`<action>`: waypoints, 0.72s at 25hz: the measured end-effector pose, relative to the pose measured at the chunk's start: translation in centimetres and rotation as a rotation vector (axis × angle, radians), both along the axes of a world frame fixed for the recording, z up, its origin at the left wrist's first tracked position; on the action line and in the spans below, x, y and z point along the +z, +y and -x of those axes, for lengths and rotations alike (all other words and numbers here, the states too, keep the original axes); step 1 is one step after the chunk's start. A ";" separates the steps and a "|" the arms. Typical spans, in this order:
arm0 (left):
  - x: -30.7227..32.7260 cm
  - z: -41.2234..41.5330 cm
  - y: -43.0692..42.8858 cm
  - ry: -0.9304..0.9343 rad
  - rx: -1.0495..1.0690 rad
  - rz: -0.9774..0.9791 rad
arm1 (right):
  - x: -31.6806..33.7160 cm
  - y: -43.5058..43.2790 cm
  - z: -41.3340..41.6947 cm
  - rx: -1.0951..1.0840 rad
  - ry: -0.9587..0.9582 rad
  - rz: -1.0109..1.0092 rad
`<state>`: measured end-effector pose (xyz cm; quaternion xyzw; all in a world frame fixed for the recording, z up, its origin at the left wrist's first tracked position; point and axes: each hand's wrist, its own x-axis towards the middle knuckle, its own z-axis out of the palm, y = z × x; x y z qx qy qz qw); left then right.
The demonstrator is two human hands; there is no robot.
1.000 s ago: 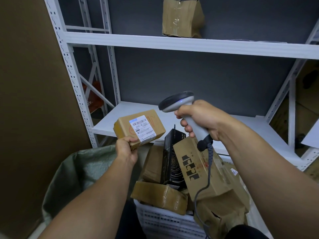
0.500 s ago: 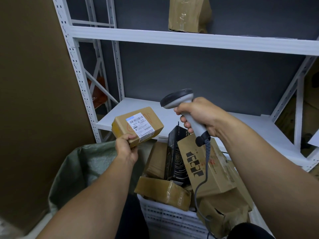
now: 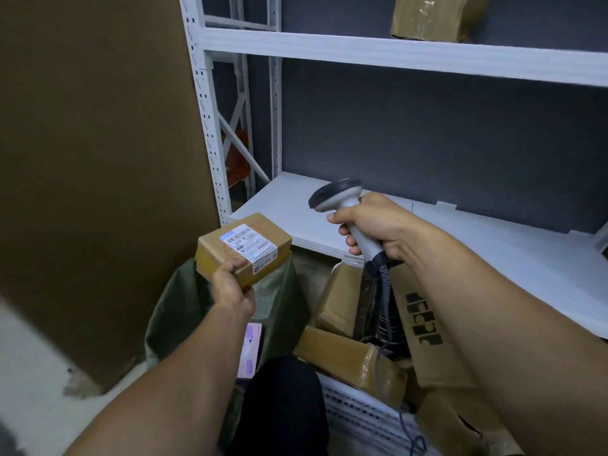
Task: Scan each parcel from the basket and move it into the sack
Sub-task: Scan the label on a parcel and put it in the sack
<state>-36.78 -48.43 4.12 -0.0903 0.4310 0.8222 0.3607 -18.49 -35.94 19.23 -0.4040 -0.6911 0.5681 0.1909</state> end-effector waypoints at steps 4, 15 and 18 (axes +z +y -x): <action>-1.8 1.3 -1.5 -0.072 0.065 0.077 | -3.0 0.0 4.0 0.042 -0.047 0.031; -10.3 4.3 0.0 -0.219 0.066 0.271 | -7.3 1.6 8.7 0.111 -0.105 0.107; -13.3 4.5 0.0 -0.288 0.054 0.307 | -7.7 1.8 8.2 0.120 -0.126 0.109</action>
